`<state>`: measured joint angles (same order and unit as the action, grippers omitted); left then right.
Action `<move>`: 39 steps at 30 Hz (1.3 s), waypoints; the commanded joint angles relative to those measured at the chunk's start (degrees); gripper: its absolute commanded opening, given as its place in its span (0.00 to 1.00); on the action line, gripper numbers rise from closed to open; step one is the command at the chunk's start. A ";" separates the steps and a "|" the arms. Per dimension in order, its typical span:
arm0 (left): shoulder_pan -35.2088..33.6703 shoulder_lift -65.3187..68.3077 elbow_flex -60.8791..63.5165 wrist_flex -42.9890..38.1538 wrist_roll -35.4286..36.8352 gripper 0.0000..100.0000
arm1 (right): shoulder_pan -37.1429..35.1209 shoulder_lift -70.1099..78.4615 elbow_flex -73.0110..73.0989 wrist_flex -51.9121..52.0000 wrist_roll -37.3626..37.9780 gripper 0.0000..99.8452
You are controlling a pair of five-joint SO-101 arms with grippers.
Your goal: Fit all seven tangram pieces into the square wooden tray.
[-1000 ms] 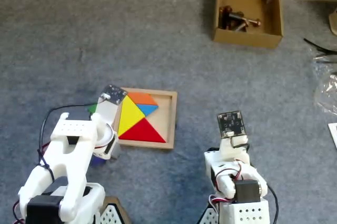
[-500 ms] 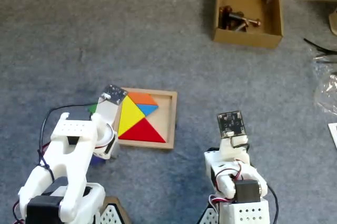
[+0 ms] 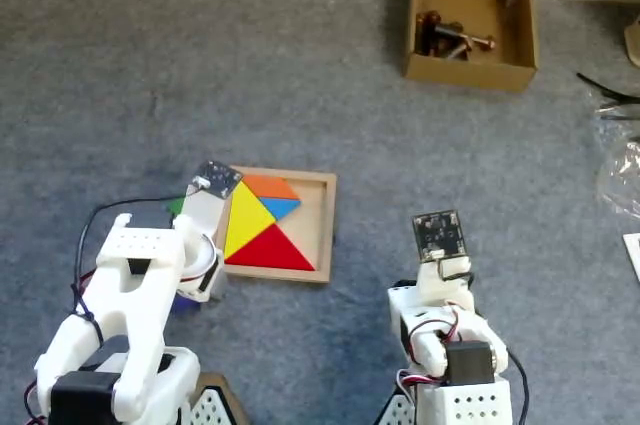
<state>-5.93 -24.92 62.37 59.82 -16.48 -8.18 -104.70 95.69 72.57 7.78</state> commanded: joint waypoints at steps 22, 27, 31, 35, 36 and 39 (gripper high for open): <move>-0.66 -0.48 -10.24 -0.18 -15.12 0.00 | -0.57 -0.48 6.73 -1.01 -0.44 0.01; -0.66 -0.48 -10.86 -0.09 -15.12 0.00 | -0.57 -0.48 6.73 -1.01 -0.44 0.01; -0.66 -0.48 -11.30 -0.09 -15.12 0.00 | -0.57 -0.48 6.73 -1.01 -0.44 0.01; -0.57 -0.48 -13.85 -0.09 -15.03 0.00 | -0.57 -0.48 6.73 -1.01 -0.44 0.01; -0.57 -0.48 -14.64 -0.09 -14.95 0.00 | -0.57 -0.48 6.73 -1.01 -0.44 0.01; 0.66 -0.48 -16.57 -0.09 -14.86 0.00 | -0.57 -0.48 6.73 -1.01 -0.44 0.01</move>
<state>-6.11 -24.84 49.98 59.82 -31.08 -8.18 -104.70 95.69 72.57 7.78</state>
